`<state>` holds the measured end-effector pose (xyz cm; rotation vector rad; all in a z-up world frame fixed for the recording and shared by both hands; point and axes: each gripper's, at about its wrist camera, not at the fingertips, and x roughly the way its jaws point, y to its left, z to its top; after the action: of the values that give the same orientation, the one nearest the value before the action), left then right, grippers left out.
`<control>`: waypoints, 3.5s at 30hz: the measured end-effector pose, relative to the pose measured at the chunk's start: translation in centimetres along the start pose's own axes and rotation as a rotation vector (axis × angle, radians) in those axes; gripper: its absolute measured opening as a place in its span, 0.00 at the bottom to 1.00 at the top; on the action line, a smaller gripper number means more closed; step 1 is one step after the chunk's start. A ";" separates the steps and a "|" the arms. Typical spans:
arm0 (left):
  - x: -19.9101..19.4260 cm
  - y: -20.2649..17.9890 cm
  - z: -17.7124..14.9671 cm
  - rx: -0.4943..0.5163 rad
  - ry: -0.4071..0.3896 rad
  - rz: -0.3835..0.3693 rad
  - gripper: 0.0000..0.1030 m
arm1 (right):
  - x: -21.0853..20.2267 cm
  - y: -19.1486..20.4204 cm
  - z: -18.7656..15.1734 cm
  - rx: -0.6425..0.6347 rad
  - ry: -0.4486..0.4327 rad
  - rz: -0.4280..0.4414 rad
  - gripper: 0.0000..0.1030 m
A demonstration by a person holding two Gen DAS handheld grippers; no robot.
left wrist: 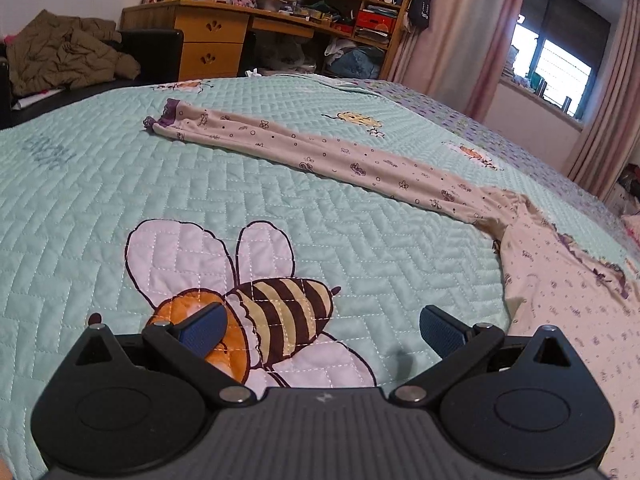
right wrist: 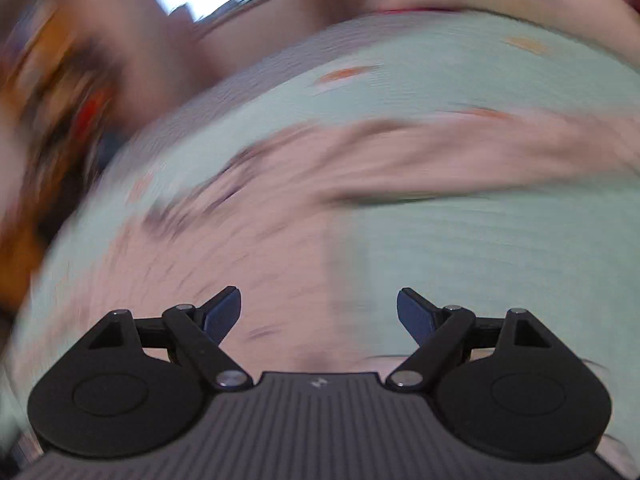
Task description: Fold clothes
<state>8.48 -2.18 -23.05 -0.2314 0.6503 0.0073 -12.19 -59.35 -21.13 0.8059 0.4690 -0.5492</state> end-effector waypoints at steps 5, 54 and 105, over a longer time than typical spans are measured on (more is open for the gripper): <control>0.3 -1.0 -0.3 0.054 0.001 0.053 0.99 | -3.4 -16.0 2.2 0.593 -0.188 0.034 0.84; 0.9 -2.1 -1.1 0.129 -0.006 0.109 0.99 | 10.0 23.1 10.2 -0.224 -0.314 0.285 0.05; 1.1 -2.2 -1.1 0.137 -0.013 0.103 0.99 | 17.6 30.5 -10.0 -0.416 0.109 0.442 0.58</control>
<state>8.87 -4.68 -24.10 -0.0655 0.6467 0.0628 18.34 -39.11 -20.94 0.5157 0.4671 0.0078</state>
